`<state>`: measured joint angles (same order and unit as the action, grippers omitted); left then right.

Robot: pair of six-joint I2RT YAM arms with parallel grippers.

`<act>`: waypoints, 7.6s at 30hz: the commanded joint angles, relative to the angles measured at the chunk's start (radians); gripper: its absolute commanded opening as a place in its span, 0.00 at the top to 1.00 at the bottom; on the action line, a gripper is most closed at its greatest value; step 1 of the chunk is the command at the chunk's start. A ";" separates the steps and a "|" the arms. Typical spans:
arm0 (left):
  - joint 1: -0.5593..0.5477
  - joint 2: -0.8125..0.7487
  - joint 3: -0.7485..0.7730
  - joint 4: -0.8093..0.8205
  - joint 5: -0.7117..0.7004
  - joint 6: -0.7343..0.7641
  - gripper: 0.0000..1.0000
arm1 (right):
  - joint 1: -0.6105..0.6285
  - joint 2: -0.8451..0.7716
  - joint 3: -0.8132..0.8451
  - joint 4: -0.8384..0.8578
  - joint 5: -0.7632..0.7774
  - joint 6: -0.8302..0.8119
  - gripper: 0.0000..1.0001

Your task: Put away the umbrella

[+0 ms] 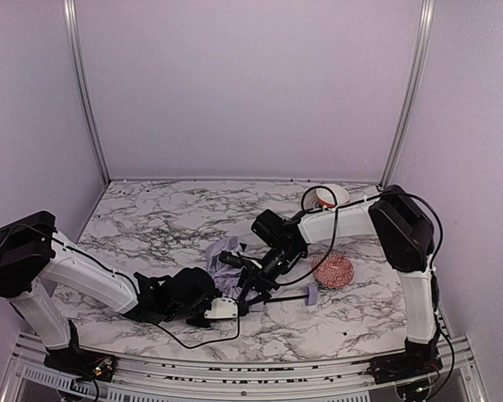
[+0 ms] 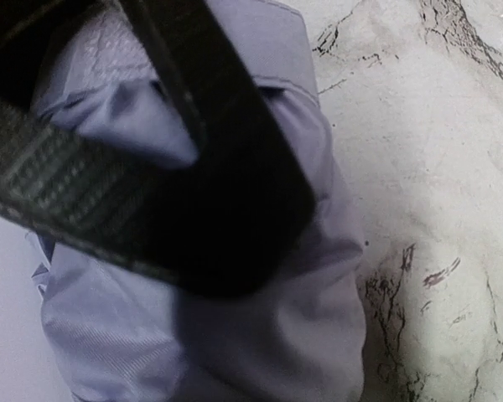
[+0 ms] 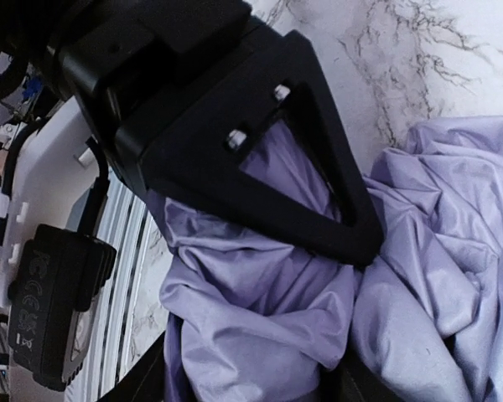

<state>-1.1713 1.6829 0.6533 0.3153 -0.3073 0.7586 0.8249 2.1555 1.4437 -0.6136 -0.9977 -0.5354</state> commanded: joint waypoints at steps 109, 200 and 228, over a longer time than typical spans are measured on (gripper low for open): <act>0.216 -0.243 -0.042 -0.040 0.044 -0.046 1.00 | -0.049 -0.276 0.028 0.073 0.503 0.008 0.11; 0.174 -0.527 -0.136 0.186 0.429 -0.600 1.00 | -0.274 -0.556 -0.007 0.466 0.779 0.210 1.00; 0.550 -0.153 0.180 0.157 0.487 0.029 1.00 | -0.159 -0.790 0.014 -0.064 0.225 -0.316 1.00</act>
<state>-0.6964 1.4738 0.7521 0.4519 0.1337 0.6270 0.5808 1.4223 1.5047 -0.5938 -0.7357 -0.7547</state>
